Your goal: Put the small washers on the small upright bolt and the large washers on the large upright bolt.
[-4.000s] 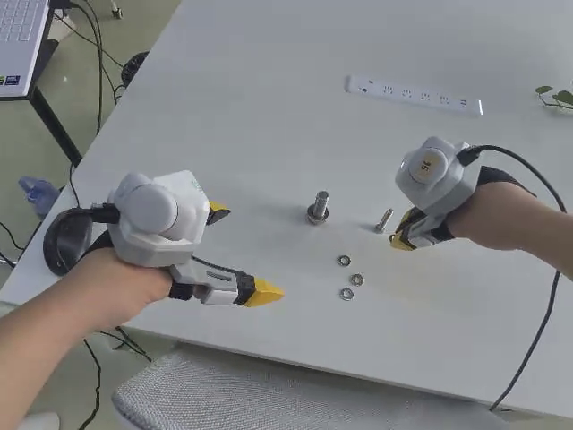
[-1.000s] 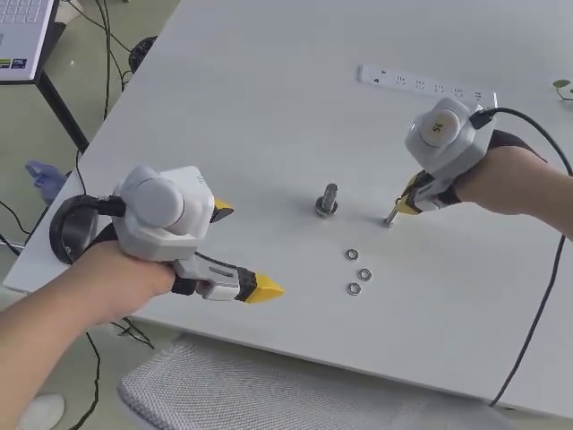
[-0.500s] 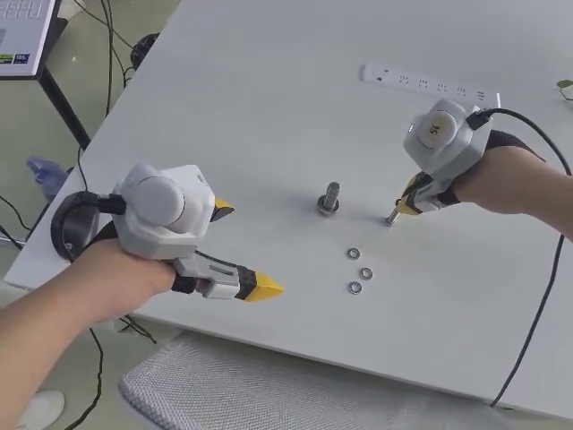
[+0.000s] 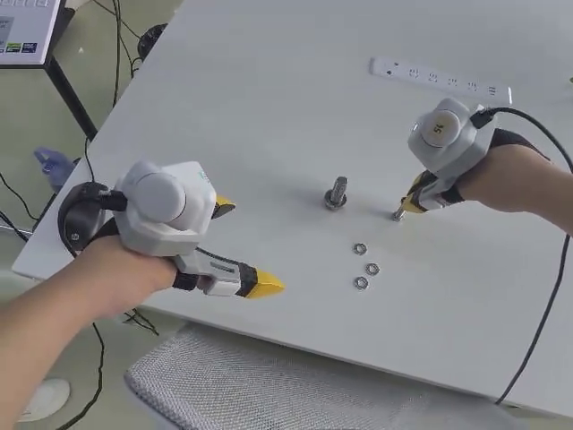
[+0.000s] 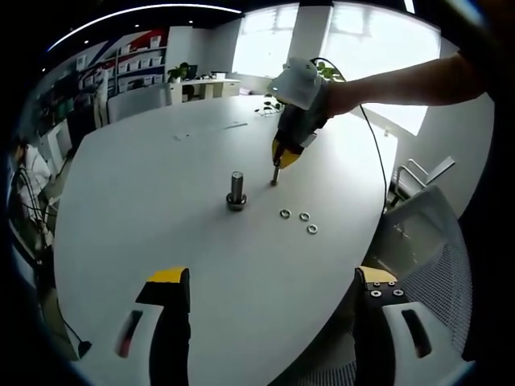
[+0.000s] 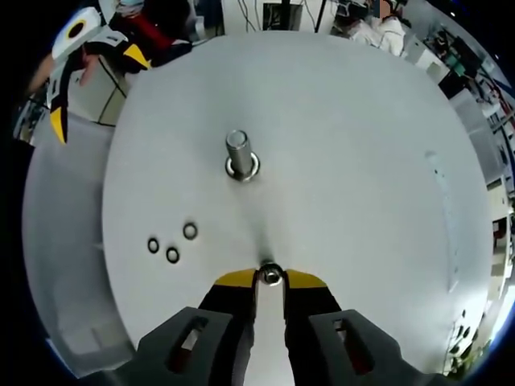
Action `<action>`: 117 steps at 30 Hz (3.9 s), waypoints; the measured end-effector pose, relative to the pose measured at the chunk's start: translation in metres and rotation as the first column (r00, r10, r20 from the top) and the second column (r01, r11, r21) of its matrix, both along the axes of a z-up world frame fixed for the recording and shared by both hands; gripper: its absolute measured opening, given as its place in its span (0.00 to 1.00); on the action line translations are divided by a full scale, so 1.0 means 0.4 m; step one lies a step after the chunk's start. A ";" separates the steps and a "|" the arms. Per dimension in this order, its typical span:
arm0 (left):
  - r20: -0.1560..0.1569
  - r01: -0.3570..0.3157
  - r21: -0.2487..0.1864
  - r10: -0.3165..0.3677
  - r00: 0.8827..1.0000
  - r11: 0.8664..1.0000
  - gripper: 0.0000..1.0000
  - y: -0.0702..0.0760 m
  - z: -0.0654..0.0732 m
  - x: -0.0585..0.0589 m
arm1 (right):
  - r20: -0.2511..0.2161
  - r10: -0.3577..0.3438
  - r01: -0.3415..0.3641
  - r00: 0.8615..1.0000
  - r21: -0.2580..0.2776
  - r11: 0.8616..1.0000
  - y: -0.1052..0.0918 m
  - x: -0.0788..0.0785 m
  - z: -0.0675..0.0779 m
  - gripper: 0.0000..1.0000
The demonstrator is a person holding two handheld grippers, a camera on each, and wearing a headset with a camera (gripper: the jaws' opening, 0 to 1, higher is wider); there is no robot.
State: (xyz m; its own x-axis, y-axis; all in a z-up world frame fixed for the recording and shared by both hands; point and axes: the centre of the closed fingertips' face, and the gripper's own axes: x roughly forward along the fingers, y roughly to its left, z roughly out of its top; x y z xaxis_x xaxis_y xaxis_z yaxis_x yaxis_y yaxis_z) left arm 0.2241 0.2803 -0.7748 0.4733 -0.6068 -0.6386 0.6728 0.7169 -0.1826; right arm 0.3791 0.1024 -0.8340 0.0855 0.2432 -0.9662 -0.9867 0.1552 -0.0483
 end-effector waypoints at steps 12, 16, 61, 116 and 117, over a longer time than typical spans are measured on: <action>-0.004 -0.003 -0.002 0.003 1.000 1.000 0.83 0.004 -0.002 0.003 | -0.008 0.006 -0.006 1.000 -0.011 1.000 0.006 -0.013 -0.019 0.13; -0.003 -0.002 0.000 0.002 1.000 1.000 0.83 0.007 -0.001 0.002 | -0.008 0.010 -0.010 1.000 -0.018 1.000 0.005 -0.014 -0.025 0.13; -0.013 0.010 0.002 -0.010 1.000 1.000 0.81 0.006 0.003 -0.004 | -0.022 0.012 -0.013 1.000 -0.032 0.999 -0.004 -0.009 -0.065 0.14; 0.057 0.010 0.025 -0.011 0.998 1.000 0.87 -0.025 0.068 -0.029 | -0.012 0.060 -0.059 0.998 0.056 0.997 0.039 -0.078 0.094 0.35; 0.056 0.009 0.025 -0.010 0.998 1.000 0.87 -0.025 0.068 -0.028 | -0.011 0.062 -0.061 0.998 0.062 0.996 0.043 -0.087 0.095 0.35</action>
